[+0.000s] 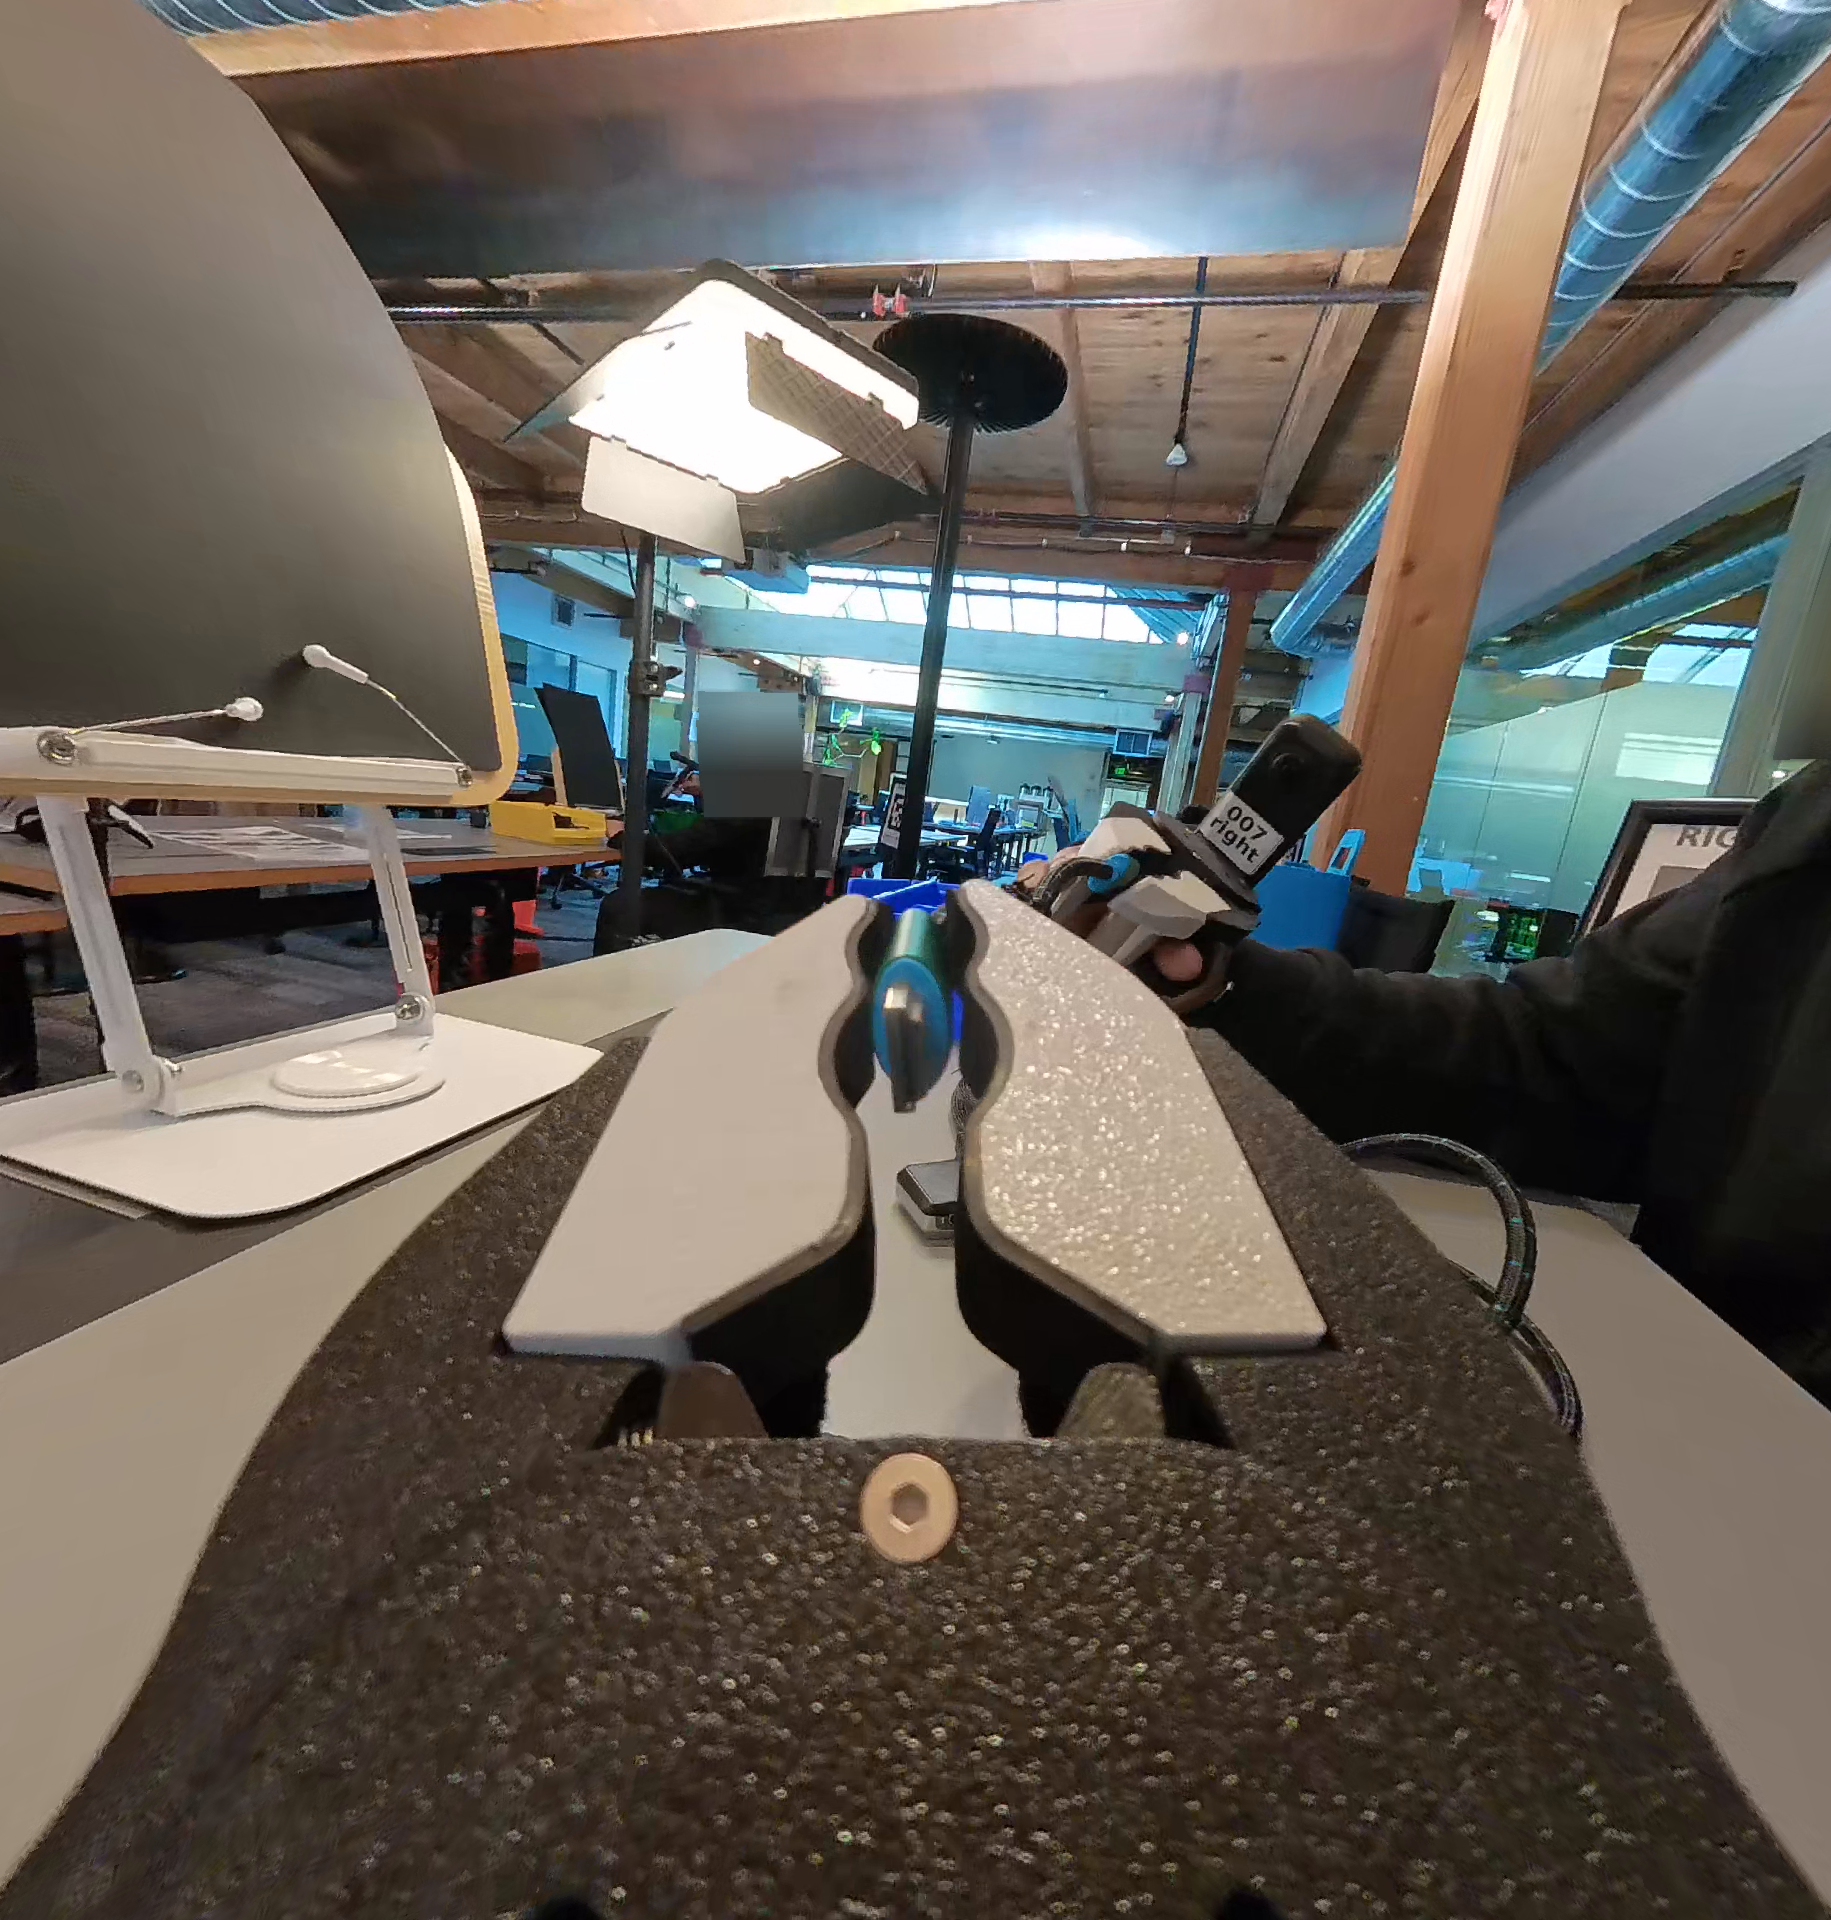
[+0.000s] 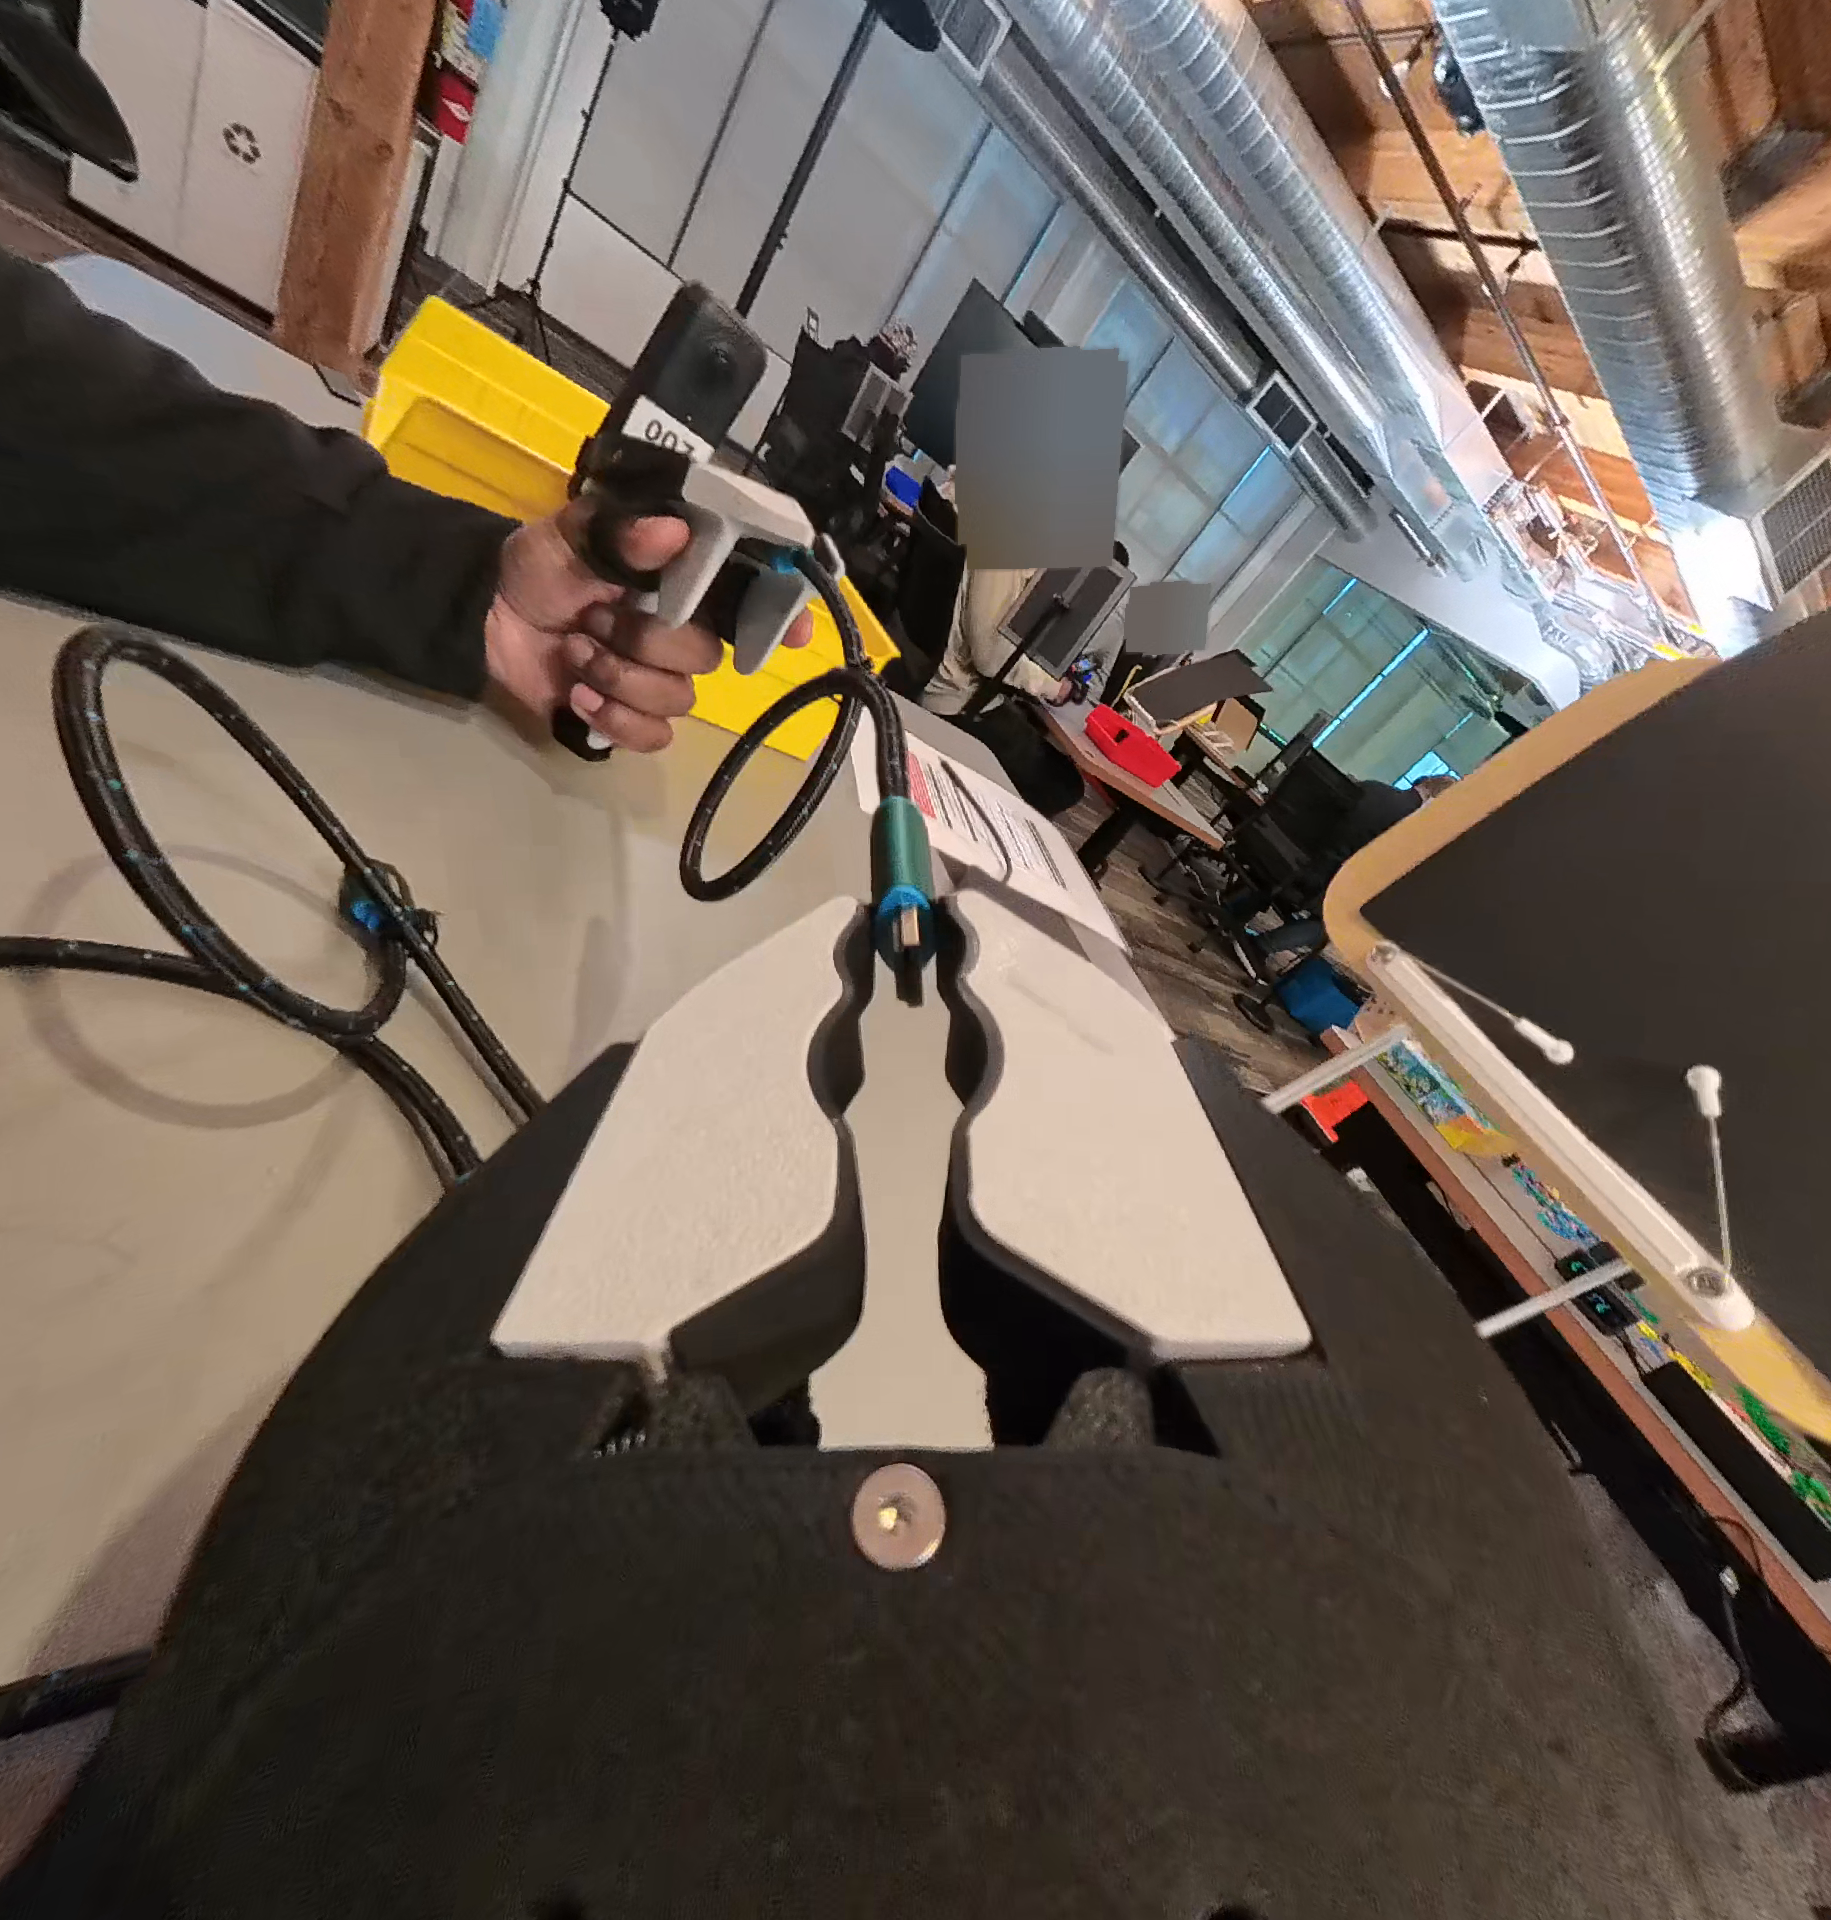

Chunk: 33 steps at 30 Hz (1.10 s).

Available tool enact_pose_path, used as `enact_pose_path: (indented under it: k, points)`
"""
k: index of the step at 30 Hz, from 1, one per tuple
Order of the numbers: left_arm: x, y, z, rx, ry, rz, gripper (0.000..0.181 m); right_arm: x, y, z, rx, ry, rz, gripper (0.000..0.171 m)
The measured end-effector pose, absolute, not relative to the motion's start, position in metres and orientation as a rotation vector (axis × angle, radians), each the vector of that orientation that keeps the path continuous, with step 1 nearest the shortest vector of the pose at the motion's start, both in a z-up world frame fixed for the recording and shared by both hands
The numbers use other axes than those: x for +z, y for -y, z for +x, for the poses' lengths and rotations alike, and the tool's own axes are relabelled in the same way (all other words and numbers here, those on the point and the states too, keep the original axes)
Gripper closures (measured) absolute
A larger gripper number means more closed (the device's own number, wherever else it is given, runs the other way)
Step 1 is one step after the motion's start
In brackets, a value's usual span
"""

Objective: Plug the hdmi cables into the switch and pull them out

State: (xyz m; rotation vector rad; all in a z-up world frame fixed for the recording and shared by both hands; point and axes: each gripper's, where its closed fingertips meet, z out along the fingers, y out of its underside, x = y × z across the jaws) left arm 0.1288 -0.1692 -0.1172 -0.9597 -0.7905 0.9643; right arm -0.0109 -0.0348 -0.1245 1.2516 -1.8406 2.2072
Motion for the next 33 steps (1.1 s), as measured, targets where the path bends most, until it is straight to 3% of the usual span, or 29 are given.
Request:
enact_pose_path:
  k: [1,9,21,24,33]
  points:
    - [-0.118,0.169,0.128,0.966,0.794,-0.957,0.170,-0.126,0.035,-0.014,2.204,1.847,1.237,0.159]
    - [-0.119,0.171,0.121,0.992,0.848,-0.967,0.170,-0.139,0.034,-0.034,2.199,1.929,1.111,0.159]
    - [-0.075,0.157,0.126,1.129,0.775,-0.893,0.170,-0.163,0.042,-0.039,2.048,1.987,1.055,0.156]
    - [-0.063,0.167,0.135,1.262,0.783,-0.834,0.170,-0.172,0.046,-0.046,1.973,2.020,1.038,0.147]
    - [-0.062,0.141,0.106,1.782,0.868,-1.237,0.170,-0.172,0.049,-0.033,1.958,2.000,1.069,0.146]
